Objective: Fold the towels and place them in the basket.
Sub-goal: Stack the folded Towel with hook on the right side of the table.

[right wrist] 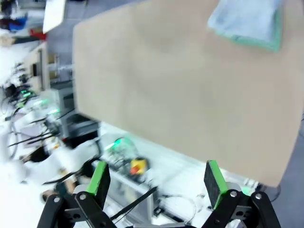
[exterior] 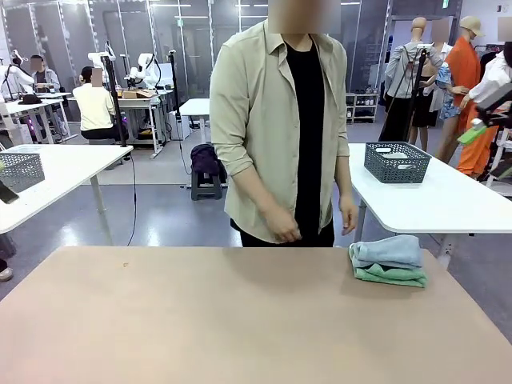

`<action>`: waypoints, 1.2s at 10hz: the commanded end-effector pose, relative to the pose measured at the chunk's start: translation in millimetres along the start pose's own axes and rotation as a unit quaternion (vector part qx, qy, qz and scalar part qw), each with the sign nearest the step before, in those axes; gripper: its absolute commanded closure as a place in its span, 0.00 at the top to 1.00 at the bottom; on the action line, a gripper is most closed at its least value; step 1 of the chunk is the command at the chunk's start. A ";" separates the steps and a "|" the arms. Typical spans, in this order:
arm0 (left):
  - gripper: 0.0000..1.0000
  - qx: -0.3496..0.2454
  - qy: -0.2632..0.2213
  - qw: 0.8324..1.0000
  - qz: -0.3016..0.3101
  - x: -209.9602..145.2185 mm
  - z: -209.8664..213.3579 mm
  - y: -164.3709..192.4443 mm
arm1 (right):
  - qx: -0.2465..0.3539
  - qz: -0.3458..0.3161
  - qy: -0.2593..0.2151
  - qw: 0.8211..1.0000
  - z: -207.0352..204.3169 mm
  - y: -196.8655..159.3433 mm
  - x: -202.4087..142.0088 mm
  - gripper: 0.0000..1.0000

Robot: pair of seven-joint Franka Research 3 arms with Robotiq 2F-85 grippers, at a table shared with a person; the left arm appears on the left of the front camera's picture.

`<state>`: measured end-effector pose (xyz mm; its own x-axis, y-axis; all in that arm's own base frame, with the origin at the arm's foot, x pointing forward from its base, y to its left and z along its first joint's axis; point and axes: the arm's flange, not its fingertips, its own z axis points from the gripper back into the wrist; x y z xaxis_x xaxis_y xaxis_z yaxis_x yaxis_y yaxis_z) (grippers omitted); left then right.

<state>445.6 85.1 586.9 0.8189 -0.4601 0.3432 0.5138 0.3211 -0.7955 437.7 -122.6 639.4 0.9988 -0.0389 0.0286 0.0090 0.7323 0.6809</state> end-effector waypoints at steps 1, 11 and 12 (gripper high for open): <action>1.00 -0.080 -0.131 0.980 0.125 14.5 27.7 4.7 | 0.094 -0.050 0.042 0.993 13.7 -24.5 4.3 1.00; 1.00 -0.039 -0.308 0.926 0.217 -26.0 95.3 16.0 | 0.375 -0.091 -0.012 0.922 30.7 -96.0 -65.7 1.00; 1.00 -0.055 -0.303 0.925 0.221 -27.5 97.9 17.8 | 0.381 -0.087 0.000 0.921 30.5 -97.1 -66.5 1.00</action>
<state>456.9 185.3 610.7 0.9534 0.2436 0.1780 0.1028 0.2924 -0.9508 374.4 -213.8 593.8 0.9804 -0.1365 -0.1423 0.1499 0.0470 0.9876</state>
